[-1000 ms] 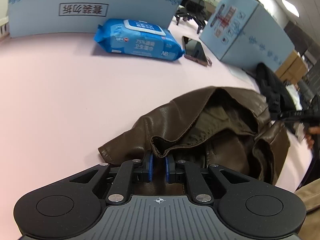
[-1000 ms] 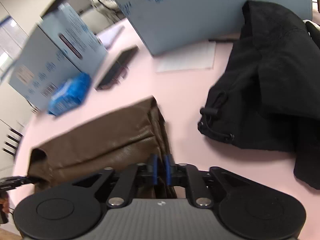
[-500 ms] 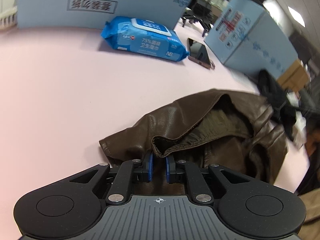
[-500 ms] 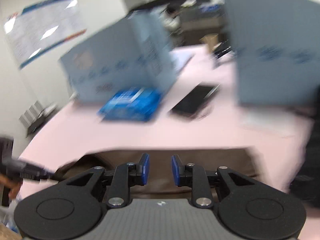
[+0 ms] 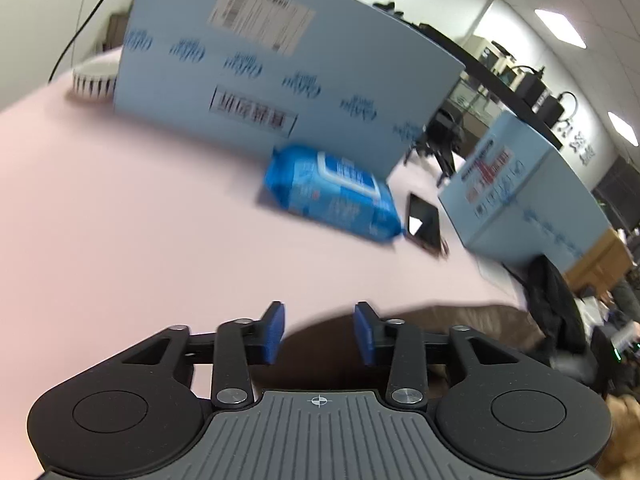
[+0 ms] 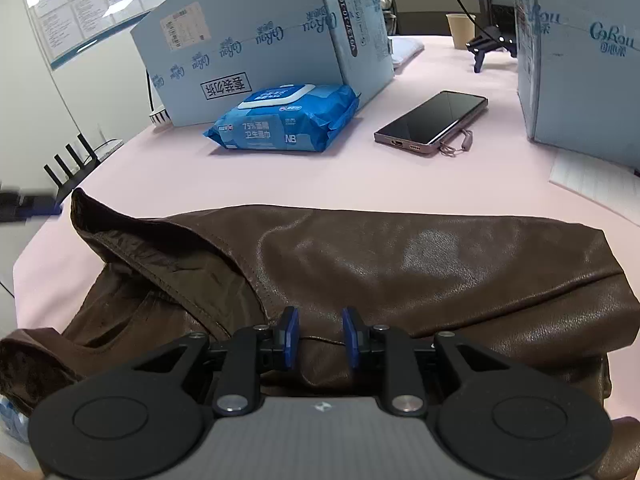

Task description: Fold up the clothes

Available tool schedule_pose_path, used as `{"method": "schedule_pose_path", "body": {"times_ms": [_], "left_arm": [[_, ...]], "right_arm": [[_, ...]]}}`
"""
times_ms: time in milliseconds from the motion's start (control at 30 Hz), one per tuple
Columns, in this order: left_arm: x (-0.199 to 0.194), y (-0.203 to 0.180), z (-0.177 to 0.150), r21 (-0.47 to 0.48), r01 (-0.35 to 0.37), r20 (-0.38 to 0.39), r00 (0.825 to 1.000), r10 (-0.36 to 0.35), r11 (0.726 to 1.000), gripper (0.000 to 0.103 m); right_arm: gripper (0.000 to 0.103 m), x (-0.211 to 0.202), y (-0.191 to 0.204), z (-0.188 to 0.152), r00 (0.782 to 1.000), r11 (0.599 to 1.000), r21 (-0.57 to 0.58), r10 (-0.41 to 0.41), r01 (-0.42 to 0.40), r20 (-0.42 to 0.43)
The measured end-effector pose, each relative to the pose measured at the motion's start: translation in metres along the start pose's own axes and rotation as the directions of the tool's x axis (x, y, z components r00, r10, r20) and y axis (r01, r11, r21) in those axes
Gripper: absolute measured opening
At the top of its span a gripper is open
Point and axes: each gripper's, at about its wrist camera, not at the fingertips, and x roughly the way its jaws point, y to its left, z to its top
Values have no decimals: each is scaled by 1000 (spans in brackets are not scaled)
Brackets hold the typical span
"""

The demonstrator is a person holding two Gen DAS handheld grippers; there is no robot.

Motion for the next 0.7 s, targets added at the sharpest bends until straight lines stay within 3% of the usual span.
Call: {"method": "schedule_pose_path", "body": {"times_ms": [133,200,233,300,400,500,533,633,667,700], "left_arm": [[34,-14,3,160,80,-182,982,-50,984,39],[42,-21,-10,353,150,-299,953,-40,923,39],[46,-21,-14,406,185,-339,940,-41,895,40],[50,-15,-17,435,237,-379,924,-62,869,40],[57,-11,-14,490,275,-391,918,-73,827,40],[59,-13,-11,583,300,-398,916,-56,755,40],[58,-16,-11,622,310,-401,915,-47,719,40],[50,-24,-12,714,310,-381,924,-23,628,41],[50,-25,-11,732,307,-373,928,-19,608,41],[51,-25,-11,732,308,-374,927,-19,607,41]], "right_arm": [[27,4,6,6,999,999,7,-35,35,-3],[27,5,10,8,998,998,25,-64,64,-2],[27,5,12,9,997,996,36,-78,78,-1],[27,-1,20,12,990,989,55,-139,138,15],[28,-31,52,13,968,974,30,-228,226,101],[37,-69,100,6,951,963,-46,-255,267,172],[45,-78,120,-2,956,959,-97,-248,265,156],[48,-92,174,-31,987,975,-153,-159,163,39],[47,-95,190,-41,994,983,-150,-112,109,-9],[46,-97,203,-49,997,991,-123,-51,44,-54]]}}
